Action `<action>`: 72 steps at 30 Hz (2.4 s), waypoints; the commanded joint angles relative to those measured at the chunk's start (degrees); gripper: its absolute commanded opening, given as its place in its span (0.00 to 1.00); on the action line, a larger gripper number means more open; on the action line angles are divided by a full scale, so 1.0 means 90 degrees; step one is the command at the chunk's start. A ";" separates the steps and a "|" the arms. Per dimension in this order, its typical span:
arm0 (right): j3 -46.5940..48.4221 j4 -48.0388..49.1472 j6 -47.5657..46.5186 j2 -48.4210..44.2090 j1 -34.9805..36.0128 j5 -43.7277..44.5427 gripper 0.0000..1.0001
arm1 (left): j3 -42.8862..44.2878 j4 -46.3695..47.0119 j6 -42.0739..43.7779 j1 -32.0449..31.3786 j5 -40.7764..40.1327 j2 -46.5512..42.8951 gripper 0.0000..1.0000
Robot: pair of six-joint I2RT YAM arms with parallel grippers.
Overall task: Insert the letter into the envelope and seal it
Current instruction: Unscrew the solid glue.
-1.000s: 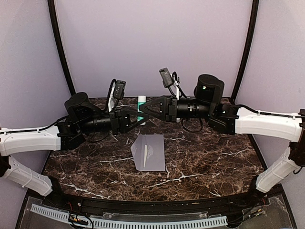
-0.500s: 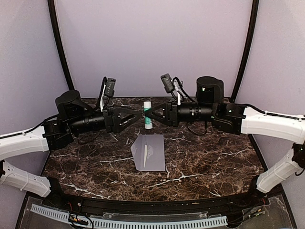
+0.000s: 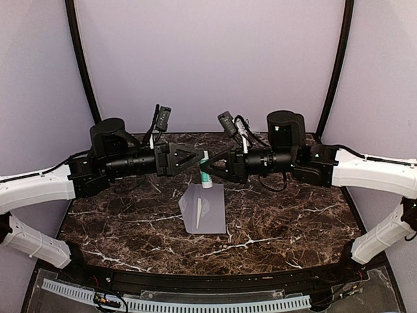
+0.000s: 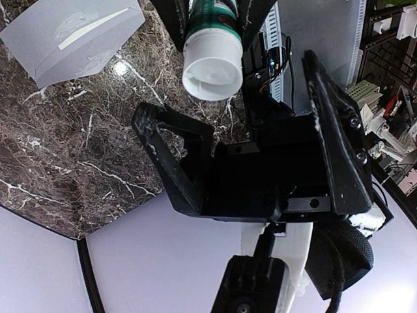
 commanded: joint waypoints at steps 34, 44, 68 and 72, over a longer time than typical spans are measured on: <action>0.0259 -0.0242 -0.0165 0.0245 0.0066 -0.0289 0.00 | 0.0169 0.0415 -0.0288 0.0027 0.0612 0.0554 0.30; 0.0195 -0.0197 -0.0196 0.0215 0.0069 0.0111 0.10 | 0.0116 0.0436 -0.0357 0.0099 0.0682 0.0567 0.03; -0.2324 0.5368 0.3064 -0.0011 0.0158 0.0928 0.74 | -0.0741 0.2403 -0.1371 0.0352 -0.0868 -0.0018 0.00; -0.1970 0.5065 0.2857 0.0230 0.0201 0.0881 0.72 | -0.0704 0.2359 -0.1397 0.0365 -0.0869 -0.0079 0.00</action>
